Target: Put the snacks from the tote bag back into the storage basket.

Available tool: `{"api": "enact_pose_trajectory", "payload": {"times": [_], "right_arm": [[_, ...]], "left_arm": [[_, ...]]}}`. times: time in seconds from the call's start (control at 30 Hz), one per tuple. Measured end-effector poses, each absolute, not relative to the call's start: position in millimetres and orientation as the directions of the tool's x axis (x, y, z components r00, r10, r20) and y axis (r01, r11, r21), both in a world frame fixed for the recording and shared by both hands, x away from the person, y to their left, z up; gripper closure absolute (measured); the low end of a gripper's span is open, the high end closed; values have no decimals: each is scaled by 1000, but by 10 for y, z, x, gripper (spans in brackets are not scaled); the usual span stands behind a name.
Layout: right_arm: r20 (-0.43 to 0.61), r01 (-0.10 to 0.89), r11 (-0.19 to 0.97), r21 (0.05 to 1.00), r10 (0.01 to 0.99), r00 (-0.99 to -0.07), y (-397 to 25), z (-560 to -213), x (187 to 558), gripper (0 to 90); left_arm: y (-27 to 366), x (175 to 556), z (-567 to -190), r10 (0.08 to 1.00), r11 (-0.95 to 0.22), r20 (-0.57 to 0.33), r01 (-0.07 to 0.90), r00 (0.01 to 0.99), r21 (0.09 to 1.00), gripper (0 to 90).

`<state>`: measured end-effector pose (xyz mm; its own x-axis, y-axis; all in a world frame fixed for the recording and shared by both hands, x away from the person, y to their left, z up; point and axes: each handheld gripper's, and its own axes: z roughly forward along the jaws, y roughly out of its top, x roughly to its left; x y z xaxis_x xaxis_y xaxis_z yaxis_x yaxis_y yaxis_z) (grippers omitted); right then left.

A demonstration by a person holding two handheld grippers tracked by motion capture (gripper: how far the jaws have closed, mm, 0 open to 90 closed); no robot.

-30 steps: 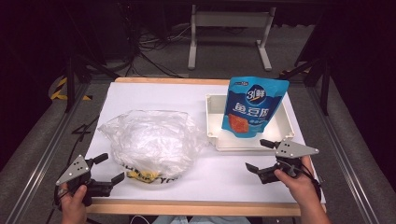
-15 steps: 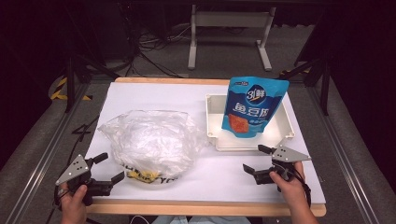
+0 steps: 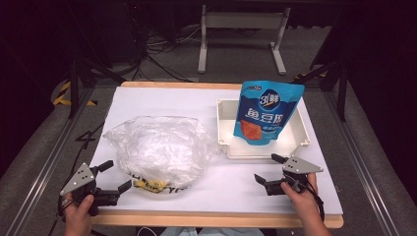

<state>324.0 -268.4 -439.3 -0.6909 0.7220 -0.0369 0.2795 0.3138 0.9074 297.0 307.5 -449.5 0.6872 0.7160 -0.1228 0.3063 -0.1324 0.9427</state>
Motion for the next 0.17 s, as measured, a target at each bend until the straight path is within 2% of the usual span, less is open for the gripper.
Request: {"api": "enact_pose_trajectory", "payload": {"times": [0.17], "right_arm": [[-42, 271, 316, 909, 716, -697, -2672, -4387, 3237, 45]], "left_arm": [[3083, 2963, -4485, 712, -126, -123, 298, 691, 946, 10]]}}
